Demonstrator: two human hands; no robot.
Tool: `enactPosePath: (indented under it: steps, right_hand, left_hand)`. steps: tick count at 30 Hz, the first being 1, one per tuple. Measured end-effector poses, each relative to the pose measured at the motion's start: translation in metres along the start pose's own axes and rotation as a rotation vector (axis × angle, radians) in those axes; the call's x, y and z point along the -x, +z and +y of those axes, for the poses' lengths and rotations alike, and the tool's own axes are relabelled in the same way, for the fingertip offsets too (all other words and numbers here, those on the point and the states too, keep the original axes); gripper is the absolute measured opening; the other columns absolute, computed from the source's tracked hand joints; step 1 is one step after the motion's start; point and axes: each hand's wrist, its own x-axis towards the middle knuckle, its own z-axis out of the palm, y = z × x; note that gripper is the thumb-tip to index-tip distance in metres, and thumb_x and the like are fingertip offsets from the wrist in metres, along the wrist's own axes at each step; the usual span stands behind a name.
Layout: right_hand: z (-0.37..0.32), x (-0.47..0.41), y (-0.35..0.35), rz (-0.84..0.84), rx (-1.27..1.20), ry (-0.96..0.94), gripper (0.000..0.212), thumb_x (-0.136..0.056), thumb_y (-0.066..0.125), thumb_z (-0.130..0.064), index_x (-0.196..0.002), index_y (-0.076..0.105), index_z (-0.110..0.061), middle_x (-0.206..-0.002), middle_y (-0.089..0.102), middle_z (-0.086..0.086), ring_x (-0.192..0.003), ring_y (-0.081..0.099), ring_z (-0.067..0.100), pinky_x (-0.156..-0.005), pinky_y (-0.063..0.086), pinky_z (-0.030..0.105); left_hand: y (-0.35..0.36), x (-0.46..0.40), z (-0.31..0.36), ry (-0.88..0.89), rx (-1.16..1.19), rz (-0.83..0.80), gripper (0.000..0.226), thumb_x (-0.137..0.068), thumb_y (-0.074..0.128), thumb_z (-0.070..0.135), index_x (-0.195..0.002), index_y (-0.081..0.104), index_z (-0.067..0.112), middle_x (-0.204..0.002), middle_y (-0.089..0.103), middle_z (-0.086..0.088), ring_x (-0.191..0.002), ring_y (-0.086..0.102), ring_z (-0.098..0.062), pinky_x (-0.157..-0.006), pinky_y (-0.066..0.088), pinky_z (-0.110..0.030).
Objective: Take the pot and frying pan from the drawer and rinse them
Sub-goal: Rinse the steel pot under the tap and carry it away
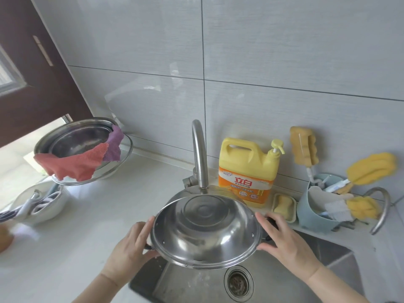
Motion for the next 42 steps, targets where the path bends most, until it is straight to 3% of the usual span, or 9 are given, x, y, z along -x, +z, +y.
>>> enactPosePath:
  steps: [3, 6, 10, 15, 19, 25, 31, 37, 42]
  right_hand:
    - [0.012, 0.024, -0.018, -0.004, 0.031, 0.104, 0.134, -0.053, 0.094, -0.031, -0.156, 0.009, -0.036, -0.121, 0.046, 0.003, -0.094, 0.055, 0.010, -0.058, 0.056, 0.026]
    - [0.023, 0.046, -0.037, -0.001, 0.029, 0.213, 0.127, -0.058, 0.091, -0.035, -0.155, 0.010, -0.038, -0.118, 0.046, 0.004, -0.091, 0.053, 0.011, -0.053, 0.055, 0.025]
    - [0.038, 0.066, -0.057, 0.132, 0.070, 0.232, 0.075, -0.088, 0.034, -0.074, -0.153, 0.017, -0.042, -0.114, 0.047, 0.008, -0.088, 0.051, 0.015, -0.049, 0.055, 0.030]
    - [0.038, 0.077, -0.061, 0.085, -0.061, 0.277, 0.076, -0.088, 0.035, -0.075, -0.134, 0.042, -0.015, -0.110, 0.047, 0.013, -0.121, 0.034, -0.021, -0.097, 0.029, -0.001]
    - [0.034, 0.076, -0.059, 0.085, -0.050, 0.260, 0.076, -0.089, 0.035, -0.074, -0.133, 0.043, -0.013, -0.109, 0.047, 0.013, -0.126, 0.028, -0.022, -0.102, 0.022, -0.001]
    - [0.039, 0.073, -0.058, 0.075, 0.072, 0.310, 0.079, -0.085, 0.030, -0.079, -0.149, 0.027, -0.033, -0.113, 0.047, 0.006, -0.089, 0.051, 0.015, -0.056, 0.056, 0.032]
    - [0.050, 0.054, -0.057, -0.237, -0.110, 0.465, 0.125, -0.059, 0.087, -0.050, -0.141, -0.007, -0.067, -0.110, 0.035, -0.022, -0.095, 0.057, 0.011, -0.079, 0.050, 0.028]
    - [0.049, 0.016, -0.051, -0.487, -0.329, 0.466, 0.125, -0.048, 0.090, -0.054, -0.134, 0.002, -0.076, -0.126, 0.045, -0.022, -0.113, 0.047, -0.006, -0.091, 0.037, 0.010]
    - [0.043, -0.009, -0.046, -0.714, -0.507, 0.492, 0.110, -0.062, 0.092, -0.018, -0.136, 0.021, -0.060, -0.124, 0.040, -0.049, -0.128, 0.042, -0.003, -0.094, 0.031, -0.002]
  left_hand:
    - [0.019, -0.019, 0.021, 0.081, -0.012, -0.033, 0.121, -0.067, 0.084, 0.042, -0.157, 0.007, 0.018, -0.103, 0.047, -0.003, -0.069, 0.057, -0.015, -0.048, 0.051, -0.028]
    - [0.032, -0.040, 0.045, 0.190, 0.000, 0.029, 0.108, -0.075, 0.077, 0.040, -0.155, 0.010, 0.014, -0.103, 0.044, -0.002, -0.080, 0.047, -0.016, -0.056, 0.048, -0.026]
    - [0.046, -0.057, 0.067, 0.284, 0.058, 0.027, 0.122, -0.070, 0.088, 0.028, -0.157, 0.002, 0.016, -0.104, 0.044, -0.004, -0.080, 0.055, -0.021, -0.064, 0.051, -0.027]
    - [0.052, -0.065, 0.073, 0.335, 0.065, 0.064, 0.103, -0.084, 0.072, 0.033, -0.157, 0.002, 0.017, -0.104, 0.045, -0.004, -0.080, 0.060, -0.024, -0.065, 0.053, -0.031]
    - [0.051, -0.065, 0.072, 0.336, 0.062, 0.068, 0.092, -0.089, 0.063, 0.037, -0.157, 0.004, 0.016, -0.103, 0.046, -0.005, -0.080, 0.058, -0.024, -0.064, 0.053, -0.032]
    - [0.052, -0.061, 0.066, 0.275, 0.020, 0.016, 0.129, -0.066, 0.089, 0.034, -0.158, -0.001, 0.019, -0.104, 0.043, -0.001, -0.082, 0.052, -0.018, -0.060, 0.052, -0.027]
    - [0.039, -0.073, 0.058, -0.004, 0.083, -0.377, 0.133, -0.071, 0.083, 0.045, -0.142, -0.029, 0.053, -0.106, 0.041, 0.002, -0.086, 0.040, -0.010, -0.072, 0.040, -0.020]
    - [0.018, -0.088, 0.040, -0.207, 0.282, -0.737, 0.135, -0.063, 0.089, 0.039, -0.141, -0.019, 0.061, -0.146, 0.038, 0.003, -0.129, 0.046, -0.020, -0.109, 0.039, -0.039]
    - [-0.006, -0.103, 0.026, -0.371, 0.448, -1.060, 0.129, -0.064, 0.090, 0.020, -0.146, -0.001, 0.059, -0.126, 0.054, 0.003, -0.089, 0.073, -0.023, -0.075, 0.059, -0.030]
